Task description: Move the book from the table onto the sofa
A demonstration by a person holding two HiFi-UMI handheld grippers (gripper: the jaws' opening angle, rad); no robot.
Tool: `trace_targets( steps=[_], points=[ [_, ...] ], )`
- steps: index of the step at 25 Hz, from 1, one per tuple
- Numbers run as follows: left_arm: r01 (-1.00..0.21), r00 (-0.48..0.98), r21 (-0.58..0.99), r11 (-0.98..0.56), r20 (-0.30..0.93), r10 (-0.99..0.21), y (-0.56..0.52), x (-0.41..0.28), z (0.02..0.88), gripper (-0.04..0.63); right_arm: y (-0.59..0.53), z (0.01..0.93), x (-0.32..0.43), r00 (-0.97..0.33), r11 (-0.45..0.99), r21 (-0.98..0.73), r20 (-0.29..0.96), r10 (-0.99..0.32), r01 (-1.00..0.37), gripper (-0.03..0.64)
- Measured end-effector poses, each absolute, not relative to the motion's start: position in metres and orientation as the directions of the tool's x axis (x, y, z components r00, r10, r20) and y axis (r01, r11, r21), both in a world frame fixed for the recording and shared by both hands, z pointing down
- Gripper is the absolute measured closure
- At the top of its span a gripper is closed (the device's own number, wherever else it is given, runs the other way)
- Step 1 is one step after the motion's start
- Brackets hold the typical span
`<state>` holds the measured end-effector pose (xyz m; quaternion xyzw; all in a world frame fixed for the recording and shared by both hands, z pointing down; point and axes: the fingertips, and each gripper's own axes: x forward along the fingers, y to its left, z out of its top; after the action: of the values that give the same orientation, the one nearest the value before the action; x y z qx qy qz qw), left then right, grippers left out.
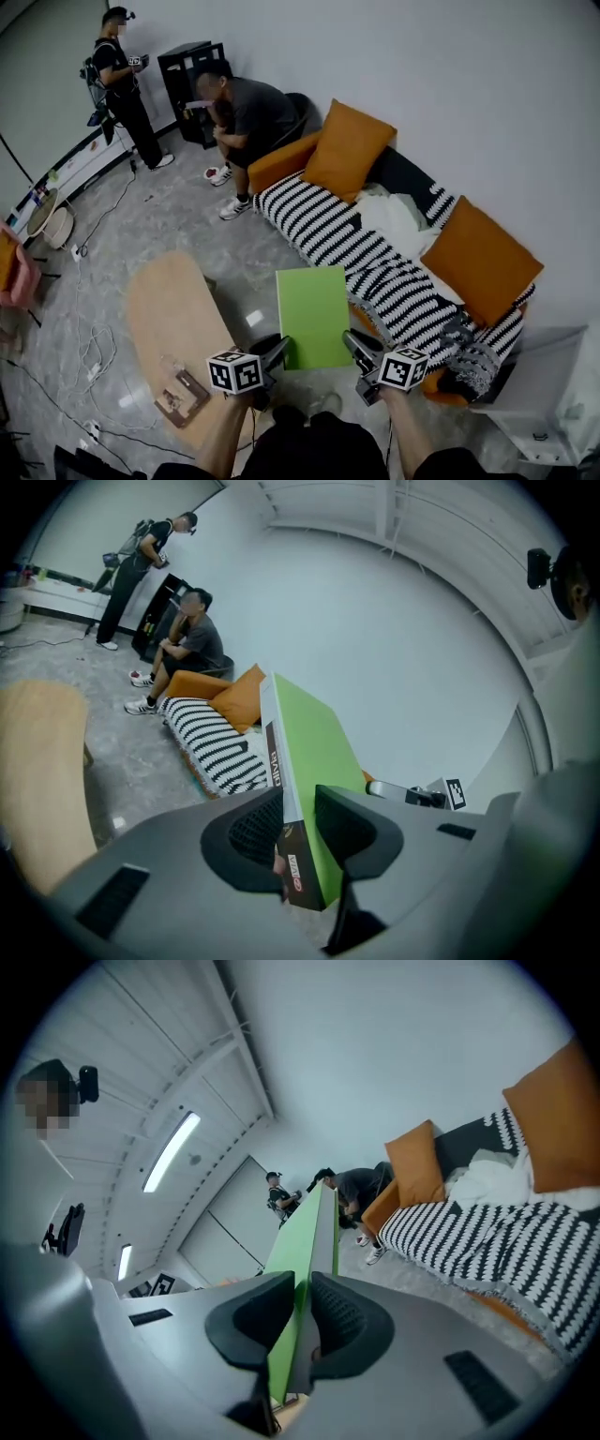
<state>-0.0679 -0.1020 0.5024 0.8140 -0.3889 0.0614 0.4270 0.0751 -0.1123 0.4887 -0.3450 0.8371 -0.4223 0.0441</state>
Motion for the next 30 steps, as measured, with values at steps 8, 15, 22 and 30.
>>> trace_targets(
  steps=[8,15,22,30],
  points=[
    [-0.625,0.775,0.636,-0.454,0.43,-0.464,-0.11,0.046,0.496,0.479,-0.095,0.486,0.188,-0.657,0.327,-0.74,0.2,-0.727,-0.587,0.543],
    [-0.529,0.846,0.629,-0.569,0.439,-0.302,-0.104,0.104,0.5,0.479,-0.06,0.49,0.241,-0.502,0.207,-0.75,0.188,-0.844,-0.628,0.543],
    [-0.407,0.89,0.635,-0.657,0.438,-0.129,-0.093,0.139,0.505,0.479,-0.024,0.496,0.265,-0.328,0.069,-0.756,0.198,-0.924,-0.651,0.543],
    [-0.289,0.9,0.66,-0.694,0.434,0.038,-0.073,0.166,0.521,0.479,0.016,0.508,0.28,-0.15,-0.072,-0.762,0.217,-0.965,-0.643,0.543]
  ],
)
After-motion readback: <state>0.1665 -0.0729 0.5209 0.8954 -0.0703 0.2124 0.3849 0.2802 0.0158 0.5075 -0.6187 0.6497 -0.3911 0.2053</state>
